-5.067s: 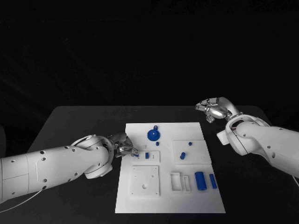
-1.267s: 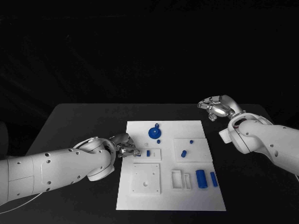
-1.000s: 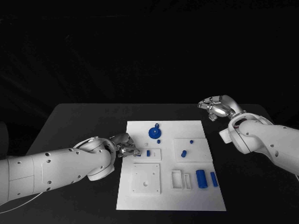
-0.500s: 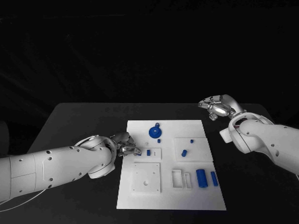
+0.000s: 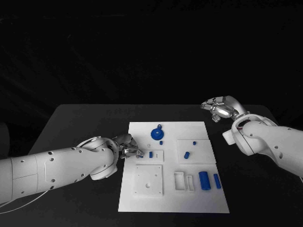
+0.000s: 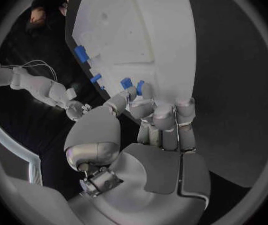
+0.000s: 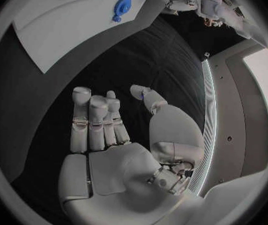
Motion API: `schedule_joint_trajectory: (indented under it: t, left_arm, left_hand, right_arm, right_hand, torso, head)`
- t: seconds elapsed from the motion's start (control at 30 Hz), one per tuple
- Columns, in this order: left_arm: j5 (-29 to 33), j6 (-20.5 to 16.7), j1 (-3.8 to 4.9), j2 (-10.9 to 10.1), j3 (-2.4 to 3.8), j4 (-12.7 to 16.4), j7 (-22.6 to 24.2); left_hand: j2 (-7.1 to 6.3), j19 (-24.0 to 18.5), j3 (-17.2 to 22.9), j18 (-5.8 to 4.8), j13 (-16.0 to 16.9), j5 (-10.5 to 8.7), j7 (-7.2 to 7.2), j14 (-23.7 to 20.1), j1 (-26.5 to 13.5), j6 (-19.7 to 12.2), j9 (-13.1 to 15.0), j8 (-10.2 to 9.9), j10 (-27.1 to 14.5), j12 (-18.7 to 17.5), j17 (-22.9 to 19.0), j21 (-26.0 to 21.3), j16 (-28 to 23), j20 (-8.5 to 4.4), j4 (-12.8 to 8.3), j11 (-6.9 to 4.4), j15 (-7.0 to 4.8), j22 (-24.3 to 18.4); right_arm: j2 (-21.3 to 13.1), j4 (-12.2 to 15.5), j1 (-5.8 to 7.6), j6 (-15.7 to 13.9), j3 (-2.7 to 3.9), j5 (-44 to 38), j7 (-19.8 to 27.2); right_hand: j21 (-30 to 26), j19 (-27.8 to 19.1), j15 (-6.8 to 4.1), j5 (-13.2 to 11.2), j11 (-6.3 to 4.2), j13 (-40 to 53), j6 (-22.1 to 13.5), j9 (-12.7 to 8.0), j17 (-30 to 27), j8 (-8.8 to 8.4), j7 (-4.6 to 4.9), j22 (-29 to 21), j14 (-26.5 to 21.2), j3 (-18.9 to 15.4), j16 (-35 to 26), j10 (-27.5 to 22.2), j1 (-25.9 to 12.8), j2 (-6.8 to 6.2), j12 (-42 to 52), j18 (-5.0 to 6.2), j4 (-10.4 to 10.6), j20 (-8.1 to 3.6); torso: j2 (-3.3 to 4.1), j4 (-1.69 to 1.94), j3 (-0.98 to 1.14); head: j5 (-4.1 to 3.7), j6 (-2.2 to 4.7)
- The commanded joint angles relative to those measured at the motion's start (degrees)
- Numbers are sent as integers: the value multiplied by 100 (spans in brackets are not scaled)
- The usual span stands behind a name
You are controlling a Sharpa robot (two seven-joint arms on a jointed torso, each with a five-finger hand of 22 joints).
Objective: Assemble the parts on the task board
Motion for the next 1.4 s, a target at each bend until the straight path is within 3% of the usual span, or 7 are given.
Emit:
schedule_joint_trajectory:
  t: [0.03,0.6,0.8,0.97,1.1,1.2,1.4]
  left_arm:
    - [49,220,-44,43,-33,15,-59]
    - [49,159,-44,58,-32,-36,-72]
    - [49,152,-44,46,-30,-71,-86]
    - [79,90,-44,29,-26,-82,-93]
    - [93,68,-44,23,-22,-86,-77]
    - [137,55,-44,26,-21,-91,-61]
    - [151,-21,-44,10,-15,-92,-39]
  left_hand:
    - [-144,43,-16,67,-11,-247,-401,71,-26,765,-11,12,-155,23,-9,-3,37,-786,93,-161,-127,-9]
    - [-246,41,-49,74,-32,-458,-399,65,-66,749,-31,24,-162,28,-20,-7,33,-788,253,-162,-140,-10]
    - [-315,26,-71,85,-66,-1143,-398,53,-74,718,-51,38,-169,23,-38,-18,21,-790,418,-159,-161,-12]
    - [-484,15,-78,88,-103,-1393,-382,40,-131,671,-70,30,-174,0,-61,-29,-4,-787,598,-146,-175,-16]
    - [-955,40,20,104,-143,-1422,-364,26,-313,615,-57,32,-167,-39,-78,-39,-21,-792,1062,-128,-199,-39]
    - [-814,-24,-419,113,-152,-1414,-362,-2,-427,563,-30,43,-185,-49,-79,-27,-17,-787,978,-122,-209,-21]
    - [-923,-36,-479,124,-166,-1417,-361,-10,-499,549,-32,38,-189,-65,-86,-43,-26,-789,1080,-126,-218,-32]
  right_arm:
    - [2,9,-2,42,1,-22,45]
    - [-9,20,-2,39,1,-23,44]
    - [-6,15,-2,39,1,-23,46]
    - [-5,8,-2,39,1,-23,47]
    - [-5,7,-2,40,1,-23,47]
    - [-3,7,-2,42,1,-23,47]
    - [-1,1,-3,43,1,-23,48]
  right_hand:
    - [-31,3,-9,30,-46,-8,-12,-6,-6,22,46,94,24,8,18,-12,-37,10,25,332,-25,-45]
    - [-32,4,-9,32,-46,-11,-11,-6,-7,22,46,94,25,9,18,-12,-37,10,27,332,-26,-45]
    - [-32,4,-9,32,-46,-12,-11,-6,-7,23,46,94,25,8,18,-12,-38,10,28,332,-26,-45]
    - [-32,4,-9,32,-46,-13,-11,-6,-7,22,46,94,25,8,18,-12,-38,10,28,332,-25,-45]
    - [-32,5,-9,32,-46,-13,-12,-6,-8,22,46,94,26,8,18,-12,-39,10,29,332,-25,-45]
    - [-32,5,-9,32,-46,-14,-12,-6,-8,22,46,94,26,8,18,-12,-39,10,29,332,-25,-45]
    - [-32,5,-9,32,-46,-14,-12,-6,-8,22,46,94,26,8,18,-12,-39,10,29,332,-25,-45]
  torso:
    - [-2,1,-3]
    - [-1,4,-10]
    - [0,3,-11]
    - [0,4,-16]
    - [0,6,-14]
    - [-1,10,-16]
    - [-1,7,-13]
  head:
    - [-4,4]
    - [-14,33]
    - [-18,46]
    - [-19,57]
    - [-23,52]
    - [-27,50]
    - [-31,51]
